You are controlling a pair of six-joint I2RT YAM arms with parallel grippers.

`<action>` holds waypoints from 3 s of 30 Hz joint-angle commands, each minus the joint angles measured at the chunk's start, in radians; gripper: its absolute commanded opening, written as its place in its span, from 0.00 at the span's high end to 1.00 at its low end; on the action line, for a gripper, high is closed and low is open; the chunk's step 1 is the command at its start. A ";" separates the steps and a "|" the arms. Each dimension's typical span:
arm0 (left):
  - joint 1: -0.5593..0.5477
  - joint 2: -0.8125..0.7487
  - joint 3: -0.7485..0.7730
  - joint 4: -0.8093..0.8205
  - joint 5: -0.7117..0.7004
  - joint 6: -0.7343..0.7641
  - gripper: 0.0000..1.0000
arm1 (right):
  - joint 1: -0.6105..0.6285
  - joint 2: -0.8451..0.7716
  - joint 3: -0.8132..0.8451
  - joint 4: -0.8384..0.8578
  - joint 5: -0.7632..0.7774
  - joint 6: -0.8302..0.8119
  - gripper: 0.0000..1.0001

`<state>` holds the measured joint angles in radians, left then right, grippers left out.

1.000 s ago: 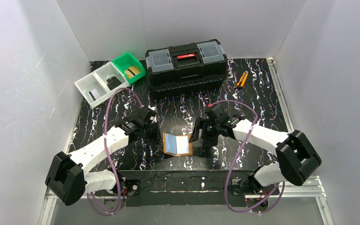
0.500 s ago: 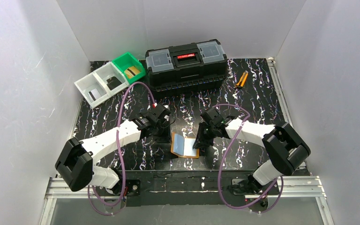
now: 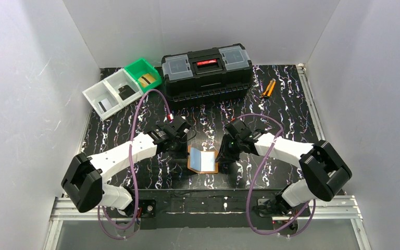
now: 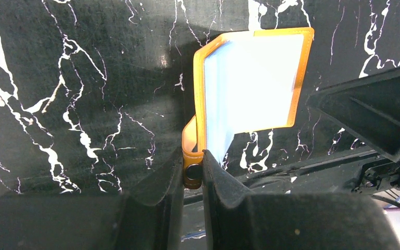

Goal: Take the credit cards out of the card holder
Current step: Close the card holder at the center of the board, then reset both arms

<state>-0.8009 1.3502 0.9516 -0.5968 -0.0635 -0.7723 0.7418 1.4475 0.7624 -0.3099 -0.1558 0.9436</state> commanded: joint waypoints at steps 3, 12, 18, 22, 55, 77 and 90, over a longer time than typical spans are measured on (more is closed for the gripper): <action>-0.017 -0.044 0.037 -0.043 -0.045 -0.018 1.00 | 0.007 0.087 0.015 0.019 -0.016 0.006 0.76; -0.056 -0.009 0.072 -0.028 -0.023 -0.016 1.00 | 0.034 0.211 0.086 0.082 -0.089 0.012 0.91; -0.098 0.100 0.127 0.004 0.012 -0.007 1.00 | 0.044 0.237 0.093 0.119 -0.119 0.016 0.92; -0.107 0.185 0.156 0.036 0.042 0.003 0.95 | 0.044 0.234 0.092 0.122 -0.126 0.011 0.92; -0.101 0.372 0.159 0.357 0.282 0.012 0.08 | 0.042 -0.206 0.032 -0.237 0.150 -0.014 0.84; 0.045 0.118 0.311 0.123 0.270 0.162 0.02 | 0.042 -0.269 0.206 -0.308 0.229 -0.062 0.38; 0.113 -0.052 0.449 -0.150 -0.016 0.245 0.02 | 0.037 -0.314 0.332 -0.314 0.299 -0.097 0.02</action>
<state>-0.6964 1.3582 1.3533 -0.6220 0.0616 -0.5606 0.7799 1.1584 1.0359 -0.6151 0.0990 0.8658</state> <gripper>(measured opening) 0.981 0.983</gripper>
